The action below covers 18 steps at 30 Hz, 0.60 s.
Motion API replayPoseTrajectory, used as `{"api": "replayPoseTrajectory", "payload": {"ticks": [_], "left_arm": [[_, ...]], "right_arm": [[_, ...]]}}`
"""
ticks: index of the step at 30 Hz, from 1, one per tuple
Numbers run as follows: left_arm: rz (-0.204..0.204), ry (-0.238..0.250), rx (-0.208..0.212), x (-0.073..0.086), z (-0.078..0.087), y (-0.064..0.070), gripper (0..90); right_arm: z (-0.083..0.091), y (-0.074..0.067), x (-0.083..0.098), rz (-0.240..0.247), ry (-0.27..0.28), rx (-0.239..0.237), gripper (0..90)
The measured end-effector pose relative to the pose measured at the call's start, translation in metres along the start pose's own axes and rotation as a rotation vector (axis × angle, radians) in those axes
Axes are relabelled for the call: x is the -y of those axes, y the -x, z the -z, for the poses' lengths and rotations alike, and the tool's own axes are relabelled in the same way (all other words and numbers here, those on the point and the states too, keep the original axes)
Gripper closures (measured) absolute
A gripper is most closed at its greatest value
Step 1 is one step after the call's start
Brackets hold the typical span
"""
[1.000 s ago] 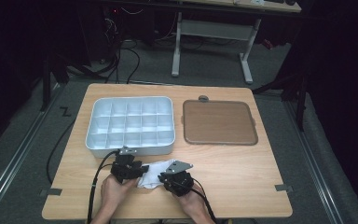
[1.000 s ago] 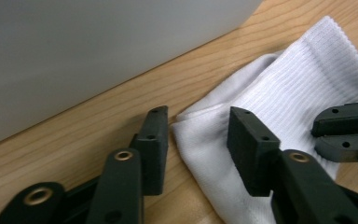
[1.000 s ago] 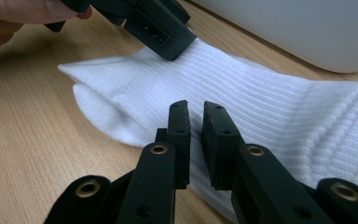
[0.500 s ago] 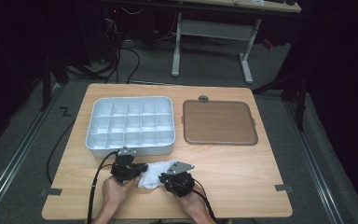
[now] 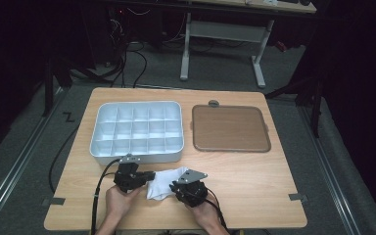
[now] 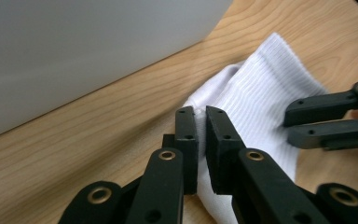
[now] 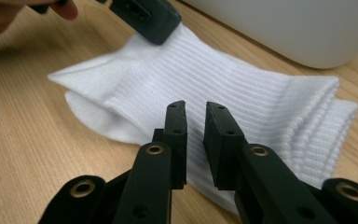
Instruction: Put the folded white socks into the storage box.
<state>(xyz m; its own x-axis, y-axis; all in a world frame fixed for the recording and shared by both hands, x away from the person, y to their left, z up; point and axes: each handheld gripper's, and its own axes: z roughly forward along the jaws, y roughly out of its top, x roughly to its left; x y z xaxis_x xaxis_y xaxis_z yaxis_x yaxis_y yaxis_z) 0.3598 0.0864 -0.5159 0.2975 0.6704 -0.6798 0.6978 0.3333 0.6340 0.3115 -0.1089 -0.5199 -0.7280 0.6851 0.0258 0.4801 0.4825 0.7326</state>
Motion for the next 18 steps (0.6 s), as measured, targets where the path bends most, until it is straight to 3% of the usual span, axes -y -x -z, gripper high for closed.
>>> {"api": "replayPoseTrajectory", "payload": {"ticks": [9, 18], "left_arm": [[0.009, 0.007, 0.048, -0.006, 0.009, 0.009, 84.3], [0.014, 0.018, 0.070, -0.011, 0.014, 0.013, 84.5]], "right_arm": [[-0.005, 0.000, 0.001, 0.005, -0.013, -0.008, 85.0], [-0.013, -0.004, -0.006, 0.048, -0.037, -0.030, 88.7]]}}
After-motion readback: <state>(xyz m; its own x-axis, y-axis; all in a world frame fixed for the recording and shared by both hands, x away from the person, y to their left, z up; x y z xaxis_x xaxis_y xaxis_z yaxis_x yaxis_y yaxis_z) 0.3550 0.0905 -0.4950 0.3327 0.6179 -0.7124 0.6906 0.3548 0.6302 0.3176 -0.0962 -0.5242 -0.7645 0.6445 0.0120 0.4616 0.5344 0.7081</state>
